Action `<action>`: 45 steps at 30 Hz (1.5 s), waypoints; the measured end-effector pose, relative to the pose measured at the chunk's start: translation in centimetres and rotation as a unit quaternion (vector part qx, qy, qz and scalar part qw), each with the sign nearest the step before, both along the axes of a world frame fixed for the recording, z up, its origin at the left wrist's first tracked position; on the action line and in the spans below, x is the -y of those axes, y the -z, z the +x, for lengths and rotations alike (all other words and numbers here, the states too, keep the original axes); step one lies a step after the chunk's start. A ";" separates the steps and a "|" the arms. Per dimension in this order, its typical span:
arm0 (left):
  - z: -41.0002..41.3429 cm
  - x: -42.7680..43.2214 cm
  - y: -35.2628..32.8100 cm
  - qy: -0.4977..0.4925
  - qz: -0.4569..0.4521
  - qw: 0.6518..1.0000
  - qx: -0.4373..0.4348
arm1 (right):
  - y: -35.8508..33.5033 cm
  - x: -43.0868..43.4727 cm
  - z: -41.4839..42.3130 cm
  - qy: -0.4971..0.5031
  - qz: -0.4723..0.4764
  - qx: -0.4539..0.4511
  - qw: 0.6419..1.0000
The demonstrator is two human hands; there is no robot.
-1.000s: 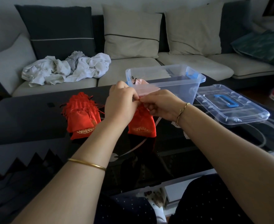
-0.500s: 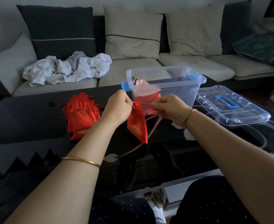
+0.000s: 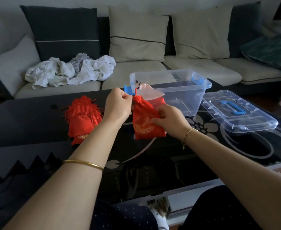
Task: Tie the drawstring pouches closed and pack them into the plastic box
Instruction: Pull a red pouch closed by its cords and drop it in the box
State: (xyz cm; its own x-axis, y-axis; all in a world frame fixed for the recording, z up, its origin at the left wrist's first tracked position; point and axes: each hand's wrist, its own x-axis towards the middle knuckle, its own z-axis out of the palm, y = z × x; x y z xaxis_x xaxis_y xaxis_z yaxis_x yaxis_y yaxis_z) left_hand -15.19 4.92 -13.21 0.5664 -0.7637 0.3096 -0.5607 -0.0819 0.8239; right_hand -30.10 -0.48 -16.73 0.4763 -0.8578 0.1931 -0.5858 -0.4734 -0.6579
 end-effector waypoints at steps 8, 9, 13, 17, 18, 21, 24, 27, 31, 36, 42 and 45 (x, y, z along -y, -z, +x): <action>1.5 2.5 -1.6 -0.005 -0.037 0.988 -0.147 | -8.1 4.1 0.6 0.017 -0.025 0.112 0.993; 1.8 2.7 -1.6 -0.010 -0.029 0.988 -0.149 | -9.0 5.4 1.3 0.024 -0.016 0.115 0.993; 3.2 3.9 -1.0 -0.030 0.009 0.992 -0.124 | -10.9 11.4 4.7 0.076 -0.065 0.005 0.995; 5.4 4.4 -0.7 -0.045 0.025 0.993 -0.109 | -10.2 14.8 7.3 0.097 -0.037 -0.125 0.987; 5.8 4.4 -0.6 -0.047 0.027 0.993 -0.108 | -9.8 14.9 7.8 0.073 0.000 -0.145 0.987; 6.9 4.2 0.0 -0.056 0.040 0.993 -0.099 | -9.2 13.7 8.9 0.017 0.098 -0.261 0.960; 7.4 3.8 0.9 -0.067 0.060 0.993 -0.081 | -8.9 13.3 8.9 0.032 0.052 -0.302 0.951; 8.1 3.2 1.8 -0.096 0.075 0.990 -0.067 | -9.4 13.0 8.4 0.078 -0.030 -0.309 0.947; 7.9 1.5 3.4 -0.193 0.091 0.975 -0.054 | -10.2 8.9 9.6 0.015 -0.089 -0.113 0.989; 7.7 -1.7 5.5 -0.291 0.196 0.934 -0.070 | -5.3 0.8 13.3 -0.147 0.119 -0.059 0.980; 9.3 -3.8 6.8 -0.296 0.250 0.919 -0.073 | 1.8 -0.9 17.2 -0.137 0.271 -0.068 0.950; 10.0 -3.4 6.9 -0.296 0.207 0.927 -0.099 | 3.0 -1.0 18.4 -0.116 0.295 -0.067 0.946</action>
